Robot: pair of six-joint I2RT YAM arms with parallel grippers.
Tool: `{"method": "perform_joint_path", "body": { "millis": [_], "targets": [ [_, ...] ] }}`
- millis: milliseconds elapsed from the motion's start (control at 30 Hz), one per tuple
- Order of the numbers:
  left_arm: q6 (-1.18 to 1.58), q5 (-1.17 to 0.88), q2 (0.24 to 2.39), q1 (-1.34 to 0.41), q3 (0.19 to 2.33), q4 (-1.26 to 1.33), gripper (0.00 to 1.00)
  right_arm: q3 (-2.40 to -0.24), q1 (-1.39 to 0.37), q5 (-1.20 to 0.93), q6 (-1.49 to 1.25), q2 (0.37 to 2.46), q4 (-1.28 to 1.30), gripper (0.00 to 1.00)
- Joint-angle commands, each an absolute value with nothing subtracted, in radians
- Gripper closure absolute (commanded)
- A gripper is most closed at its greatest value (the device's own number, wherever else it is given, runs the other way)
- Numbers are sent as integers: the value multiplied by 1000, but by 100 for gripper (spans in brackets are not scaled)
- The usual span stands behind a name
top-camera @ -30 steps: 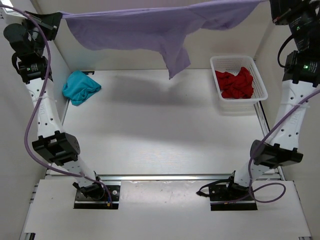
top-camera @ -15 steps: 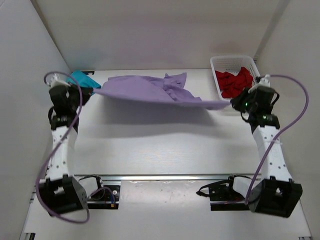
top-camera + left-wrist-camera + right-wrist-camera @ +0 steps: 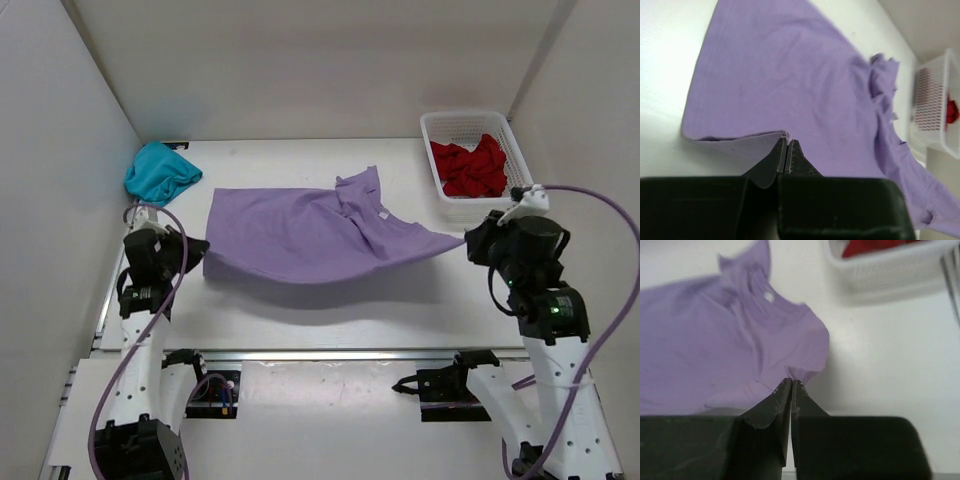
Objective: Fold and stack the t-shirts
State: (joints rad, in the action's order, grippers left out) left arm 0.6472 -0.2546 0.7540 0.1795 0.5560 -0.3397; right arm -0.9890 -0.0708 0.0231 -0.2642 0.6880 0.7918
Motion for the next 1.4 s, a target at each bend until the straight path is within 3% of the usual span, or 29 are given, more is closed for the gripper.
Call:
{"method": "perform_joint_path", "body": {
  "millis": [0,133,200,333,400,433,467,500,533,567,600,633,667,800,867,933,1067,1133,1233,1300,1367],
  "targets": [
    [653,-354,790,175,722,-302,100,-1182,-95,28,-248,724,743,100],
    [675,-380,917,114,1119,-342,99,-1561,-190,173,-215,854,677,100],
    [707,-463,966,149,1349,-356,99,-1871,-259,273,-163,978,692,100],
    [779,-519,1076,278,1652,-391,98,-2222,-588,583,-8,1156,630,100],
    [811,-514,1107,304,1761,-385,97,-2133,-1100,913,456,1163,350,100],
    [825,-518,1126,325,1773,-373,97,-2032,-1291,1130,727,1143,-273,100],
    [845,-528,1135,340,1807,-367,98,-1837,-1598,1094,1382,1112,-973,100],
    [856,-525,1161,344,1825,-365,98,-1939,-1522,1104,1343,1165,-921,100],
    [861,-522,1181,354,1832,-357,97,-2022,-1438,1088,1181,1192,-501,100],
    [870,-525,1198,359,1830,-344,98,-2174,-1313,1018,972,1248,-248,100],
    [886,-541,1207,362,1825,-333,97,-2224,-1362,1016,1048,1270,-258,100],
    [891,-538,1218,374,1810,-322,98,-2179,-1452,1023,1183,1264,-539,100],
    [899,-538,1229,379,1810,-310,98,-2174,-1550,1019,1335,1261,-637,100],
    [833,-462,1265,348,1796,-357,98,-2095,-1439,986,1200,1230,-505,100],
    [809,-430,1261,318,1752,-359,99,-1973,-1436,977,1253,1189,-593,100],
    [782,-375,1244,298,1677,-344,98,-1919,-1259,976,1039,1181,-452,100],
    [729,-296,1192,207,1525,-325,97,-1896,-762,641,407,1224,212,100],
    [707,-307,1184,201,1450,-319,98,-1765,-552,452,171,1239,290,100],
    [672,-288,1172,196,1332,-281,99,-1713,-422,260,66,1300,302,100],
    [681,-291,1236,221,1321,-255,98,-1823,-356,175,45,1406,372,100],
    [676,-261,1337,180,1450,-284,98,-2062,-258,84,11,1597,441,100]
  ]
}}
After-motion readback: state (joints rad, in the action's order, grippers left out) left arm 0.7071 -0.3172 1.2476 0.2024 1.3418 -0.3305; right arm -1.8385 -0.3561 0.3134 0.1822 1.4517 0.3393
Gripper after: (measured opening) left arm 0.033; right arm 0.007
